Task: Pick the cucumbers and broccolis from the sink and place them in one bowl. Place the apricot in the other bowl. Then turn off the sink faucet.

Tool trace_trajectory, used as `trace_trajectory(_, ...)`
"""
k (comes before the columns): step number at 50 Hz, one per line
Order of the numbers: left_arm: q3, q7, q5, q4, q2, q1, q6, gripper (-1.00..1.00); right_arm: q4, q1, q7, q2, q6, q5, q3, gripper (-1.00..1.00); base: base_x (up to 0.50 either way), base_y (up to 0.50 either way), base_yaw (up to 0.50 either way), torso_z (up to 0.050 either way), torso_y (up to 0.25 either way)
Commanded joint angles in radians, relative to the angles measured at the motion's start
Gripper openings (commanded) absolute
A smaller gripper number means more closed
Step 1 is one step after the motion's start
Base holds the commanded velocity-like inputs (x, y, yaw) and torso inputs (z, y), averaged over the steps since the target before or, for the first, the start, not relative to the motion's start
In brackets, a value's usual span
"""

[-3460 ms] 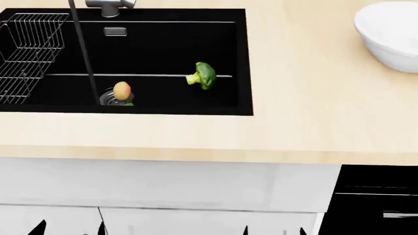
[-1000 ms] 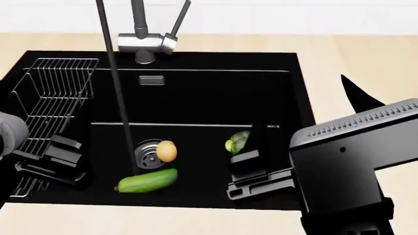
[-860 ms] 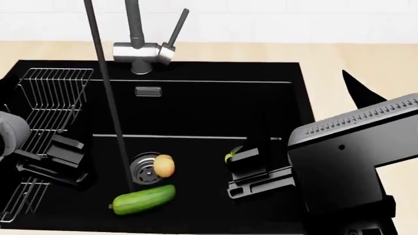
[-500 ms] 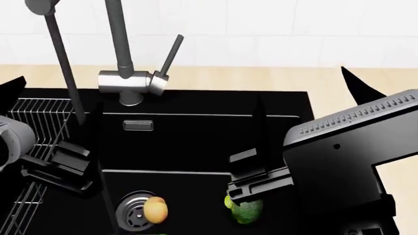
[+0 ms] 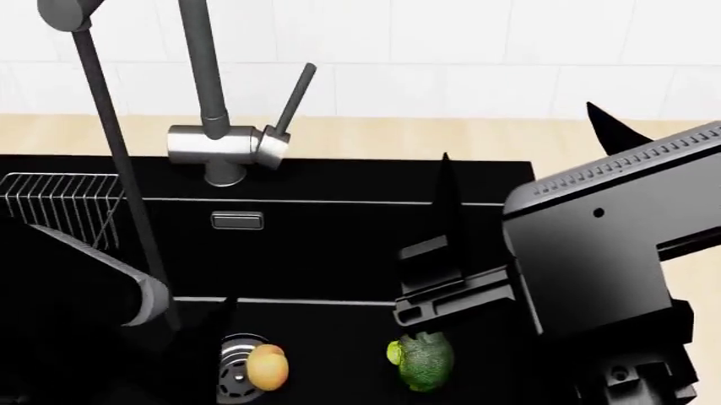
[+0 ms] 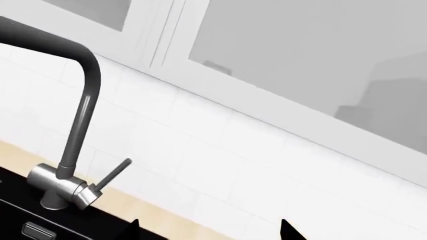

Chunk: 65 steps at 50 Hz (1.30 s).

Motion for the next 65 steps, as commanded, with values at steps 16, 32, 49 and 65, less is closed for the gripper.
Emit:
trace_trajectory(16, 0.2, 0.151, 0.071, -0.373, -0.103, 0.062, 0.11, 1.0, 0.021, -0.007, -0.012, -0.009, -0.043, 0.021, 0.01, 1.0, 0.0, 0.0, 0.0, 0.0, 0.0)
trace_trajectory(32, 0.296, 0.173, 0.145, -0.56, -0.133, -0.057, 0.148, 1.0, 0.038, -0.026, 0.0, -0.001, -0.086, 0.021, -0.018, 1.0, 0.0, 0.0, 0.0, 0.0, 0.0)
trace_trajectory(49, 0.528, 0.255, 0.271, -0.863, -0.052, -0.178, 0.314, 1.0, 0.08, -0.067, 0.0, 0.008, -0.169, -0.002, -0.067, 1.0, 0.0, 0.0, 0.0, 0.0, 0.0)
trace_trajectory(65, 0.644, 0.301, 0.3, -0.923, -0.045, -0.211, 0.302, 1.0, 0.094, -0.065, 0.005, 0.001, -0.194, 0.001, -0.079, 1.0, 0.0, 0.0, 0.0, 0.0, 0.0)
